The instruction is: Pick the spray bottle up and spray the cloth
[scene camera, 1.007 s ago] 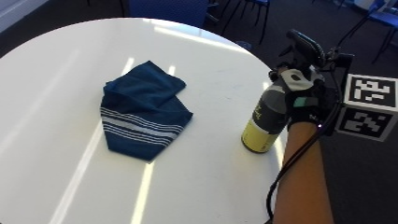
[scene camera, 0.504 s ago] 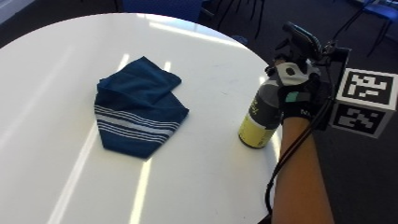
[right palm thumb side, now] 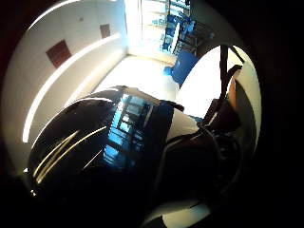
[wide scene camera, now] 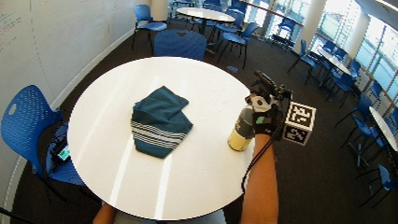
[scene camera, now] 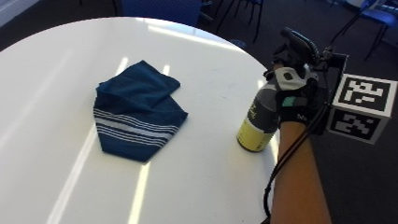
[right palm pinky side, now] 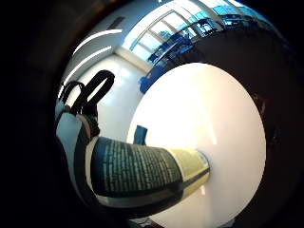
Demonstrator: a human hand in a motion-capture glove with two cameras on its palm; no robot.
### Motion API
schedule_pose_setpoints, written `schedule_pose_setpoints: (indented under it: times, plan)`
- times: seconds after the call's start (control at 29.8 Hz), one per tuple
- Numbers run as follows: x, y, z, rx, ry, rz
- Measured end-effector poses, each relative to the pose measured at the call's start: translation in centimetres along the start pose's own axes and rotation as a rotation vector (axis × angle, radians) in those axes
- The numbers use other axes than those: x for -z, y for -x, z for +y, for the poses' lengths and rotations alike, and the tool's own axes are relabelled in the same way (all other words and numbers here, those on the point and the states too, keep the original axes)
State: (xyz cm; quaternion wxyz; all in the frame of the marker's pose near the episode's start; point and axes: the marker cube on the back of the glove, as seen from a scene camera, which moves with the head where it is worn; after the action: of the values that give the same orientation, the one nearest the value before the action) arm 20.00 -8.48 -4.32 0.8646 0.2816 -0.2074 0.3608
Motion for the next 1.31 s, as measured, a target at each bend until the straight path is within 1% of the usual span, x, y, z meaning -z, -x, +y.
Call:
schedule_pose_setpoints:
  times: [0.34,0.6,0.81,0.97,1.31]
  plan:
    - [-0.4,-1.1,0.4,-0.022,-0.003,0.04]
    - [-1.0,0.3,-0.5,0.017,0.063,0.14]
    - [-2.1,2.5,-1.5,0.094,0.136,0.258]
    - [-3.9,4.7,-2.0,0.189,0.209,0.406]
    - [-10.0,8.1,-0.2,0.39,0.377,0.725]
